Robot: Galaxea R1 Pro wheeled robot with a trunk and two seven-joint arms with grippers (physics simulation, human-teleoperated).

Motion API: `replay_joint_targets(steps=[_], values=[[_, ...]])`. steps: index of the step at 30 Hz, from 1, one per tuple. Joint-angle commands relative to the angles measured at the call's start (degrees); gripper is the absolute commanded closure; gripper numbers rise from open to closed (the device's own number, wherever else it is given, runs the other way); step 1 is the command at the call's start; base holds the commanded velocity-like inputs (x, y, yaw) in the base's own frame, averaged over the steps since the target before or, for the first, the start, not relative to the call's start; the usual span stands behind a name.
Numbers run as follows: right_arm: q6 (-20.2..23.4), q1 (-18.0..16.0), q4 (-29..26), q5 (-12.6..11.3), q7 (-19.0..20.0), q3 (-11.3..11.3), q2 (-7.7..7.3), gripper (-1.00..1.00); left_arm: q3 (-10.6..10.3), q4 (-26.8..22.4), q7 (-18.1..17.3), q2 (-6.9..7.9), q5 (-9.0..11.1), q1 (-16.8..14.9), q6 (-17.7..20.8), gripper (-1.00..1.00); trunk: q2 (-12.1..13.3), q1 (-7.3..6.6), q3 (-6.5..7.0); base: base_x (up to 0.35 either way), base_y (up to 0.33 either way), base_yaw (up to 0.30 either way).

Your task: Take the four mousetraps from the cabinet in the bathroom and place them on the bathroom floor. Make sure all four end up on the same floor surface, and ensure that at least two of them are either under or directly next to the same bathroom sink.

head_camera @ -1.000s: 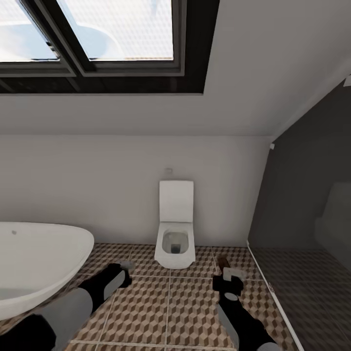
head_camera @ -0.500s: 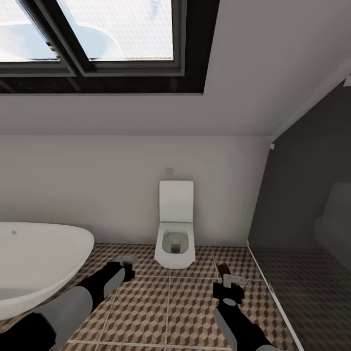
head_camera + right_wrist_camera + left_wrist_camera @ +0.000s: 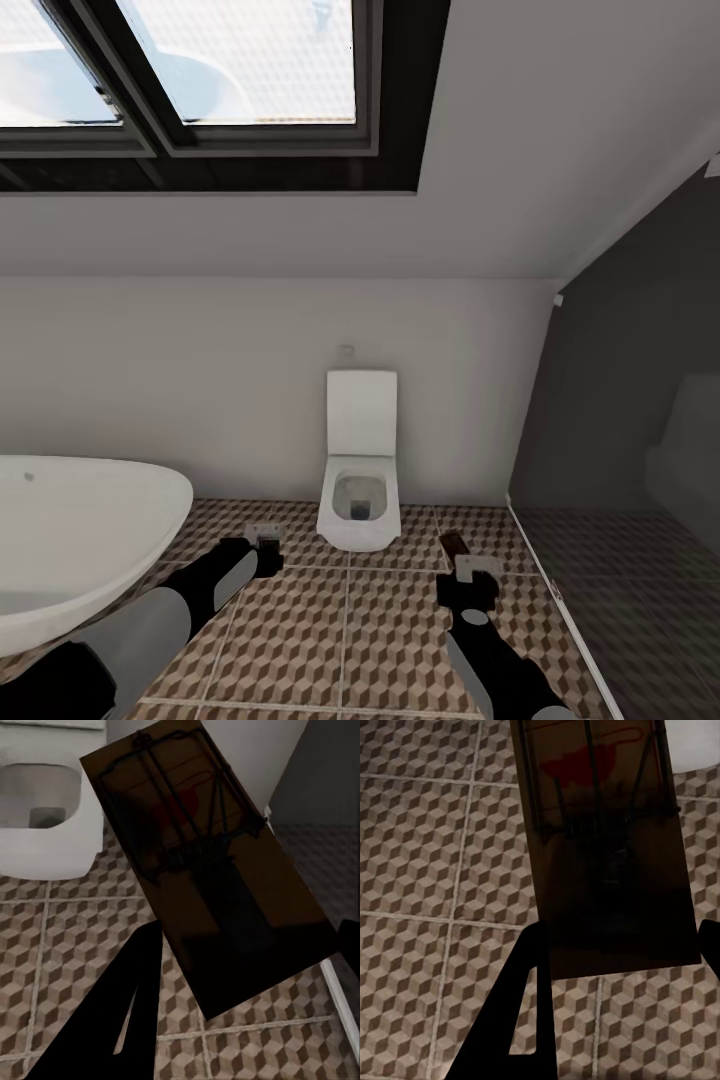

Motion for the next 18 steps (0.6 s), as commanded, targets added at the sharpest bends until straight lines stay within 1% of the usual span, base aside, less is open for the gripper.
replay_joint_targets(steps=[1,5,18], values=[[0.22,-0.02,-0.22,0.07,-0.36,0.4,-0.01,1.0,-0.44,-0.17,0.44,0.08,0.6,-0.01,0.19,1.0,-0.45,0.24,-0.21,0.0,0.0,0.0],[0.2,-0.01,-0.48,1.2,-0.32,0.4,0.11,1.0,-0.44,-0.25,0.44,0.01,0.61,-0.01,0.27,1.0,-2.05,1.12,-0.94,0.0,0.0,0.0],[0.25,-0.01,-0.84,1.31,-0.23,0.4,-0.03,1.0,-0.44,-0.26,0.43,-0.08,0.53,0.01,0.24,1.0,-7.27,3.98,-4.27,0.0,0.0,0.0]])
